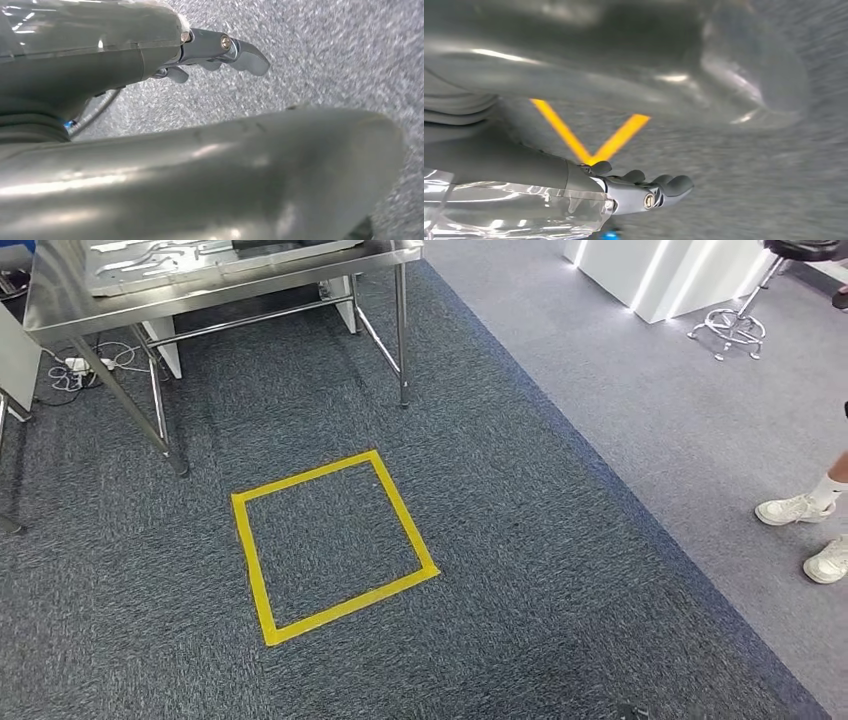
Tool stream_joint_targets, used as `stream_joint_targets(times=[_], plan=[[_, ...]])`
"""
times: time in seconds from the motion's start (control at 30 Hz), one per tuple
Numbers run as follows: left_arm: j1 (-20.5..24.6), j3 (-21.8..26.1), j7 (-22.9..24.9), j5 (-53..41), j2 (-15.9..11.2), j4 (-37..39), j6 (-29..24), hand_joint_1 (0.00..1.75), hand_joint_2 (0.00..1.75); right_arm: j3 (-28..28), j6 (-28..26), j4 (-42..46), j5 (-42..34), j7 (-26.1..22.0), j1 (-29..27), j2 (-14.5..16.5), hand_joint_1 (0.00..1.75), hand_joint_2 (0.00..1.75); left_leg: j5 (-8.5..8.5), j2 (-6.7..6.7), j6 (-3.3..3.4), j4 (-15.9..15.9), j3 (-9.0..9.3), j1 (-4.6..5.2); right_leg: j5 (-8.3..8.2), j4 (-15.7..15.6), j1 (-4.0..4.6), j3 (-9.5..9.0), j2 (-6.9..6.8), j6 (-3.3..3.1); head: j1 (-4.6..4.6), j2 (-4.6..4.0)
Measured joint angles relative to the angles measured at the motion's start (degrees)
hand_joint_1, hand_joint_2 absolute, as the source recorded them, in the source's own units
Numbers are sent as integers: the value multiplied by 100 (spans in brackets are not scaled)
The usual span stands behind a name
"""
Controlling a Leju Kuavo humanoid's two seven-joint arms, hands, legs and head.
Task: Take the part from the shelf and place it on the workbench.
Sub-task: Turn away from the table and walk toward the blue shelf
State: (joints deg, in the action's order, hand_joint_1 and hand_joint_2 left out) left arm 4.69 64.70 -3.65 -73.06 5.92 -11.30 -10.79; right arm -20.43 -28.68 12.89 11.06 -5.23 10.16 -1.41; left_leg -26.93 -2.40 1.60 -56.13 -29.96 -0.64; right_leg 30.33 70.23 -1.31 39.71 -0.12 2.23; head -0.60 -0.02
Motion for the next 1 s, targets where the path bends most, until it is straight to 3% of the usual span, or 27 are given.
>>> stream_joint_targets(times=[0.07,0.13,0.2,0.27,0.33,0.4,0.43,0.47,0.53,0.6,0.67,0.73,0.8,0.87,0.93,0.97,1.0], plan=[[-2,0,60,0,1,0,1,0,0,2,3,-20,12,108,-73,-10,0,0,-44,-100,-50,-47,-1,10,-310,-788,-3,-443,-175,-9,1,0],[2,1,108,10,-4,0,1,0,0,4,6,-31,15,193,-121,-14,0,0,-98,-183,-123,-79,8,32,-402,-1199,24,-663,-271,-75,13,0],[15,2,142,23,-8,0,1,0,87,6,8,-48,9,248,-197,-18,0,0,-128,-263,-193,-73,50,37,-393,-1223,44,-660,-193,-161,24,0],[20,3,166,28,-20,0,5,0,175,6,9,-65,-19,275,-276,-22,0,0,-228,-210,-253,-169,54,13,-420,-1248,28,-664,-107,-238,28,0],[3,4,196,17,-36,0,27,0,175,5,16,-71,-62,281,-323,-23,0,0,-575,9,-295,-669,-149,-10,-455,-1267,10,-650,-16,-301,46,0],[-24,4,240,-5,-48,0,52,0,175,-2,33,-74,-97,263,-361,-23,0,0,-971,159,-312,-1448,-496,-11,-470,-1263,26,-618,93,-331,58,0],[-36,4,263,-14,-56,0,60,0,175,-8,39,-75,-110,251,-384,-23,0,0,-1039,181,-308,-1697,-609,-9,-473,-1259,39,-609,155,-336,58,0],[-43,4,286,-16,-66,0,67,0,175,-16,44,-77,-120,241,-408,-23,0,0,-987,192,-294,-1734,-625,-7,-476,-1251,51,-603,219,-337,58,0],[-44,4,328,-19,-86,0,90,0,175,-31,45,-79,-148,227,-439,-23,0,0,-594,274,-234,-1132,-340,0,-480,-1231,65,-602,350,-331,57,0],[-34,4,352,-28,-114,0,115,0,175,-56,55,-81,-193,206,-442,-9,0,0,-280,493,-163,-382,-3,17,-490,-1205,73,-589,464,-298,54,0],[-21,4,350,-33,-136,0,128,0,175,-93,80,-82,-241,170,-449,3,0,0,-217,580,-118,-134,90,48,-513,-1200,65,-564,552,-232,56,0],[-6,3,324,-32,-143,0,133,0,175,-130,101,-85,-275,133,-477,2,0,0,-162,465,-60,-87,106,50,-541,-1212,58,-548,604,-159,59,0],[4,2,289,-31,-144,0,134,0,175,-157,117,-91,-293,114,-496,2,0,0,-85,347,22,2,134,25,-393,-1022,63,-450,431,-117,44,0],[-4,3,266,-28,-145,0,134,0,175,-176,161,-93,-298,108,-492,-3,0,0,-47,219,65,41,126,20,-10,-408,56,-161,172,-82,17,0],[-16,4,261,-20,-145,0,134,0,175,-194,210,-95,-295,114,-491,-7,0,0,-45,78,67,37,98,24,274,255,31,135,76,-31,5,0],[-16,4,261,-15,-144,0,134,0,175,-202,226,-97,-291,122,-495,-7,0,0,-48,9,62,33,90,23,266,343,13,155,51,-9,5,0],[-14,4,261,-11,-142,0,134,0,175,-207,241,-99,-290,132,-498,-7,0,0,-55,-57,50,28,87,19,158,203,-6,56,22,10,5,0]])
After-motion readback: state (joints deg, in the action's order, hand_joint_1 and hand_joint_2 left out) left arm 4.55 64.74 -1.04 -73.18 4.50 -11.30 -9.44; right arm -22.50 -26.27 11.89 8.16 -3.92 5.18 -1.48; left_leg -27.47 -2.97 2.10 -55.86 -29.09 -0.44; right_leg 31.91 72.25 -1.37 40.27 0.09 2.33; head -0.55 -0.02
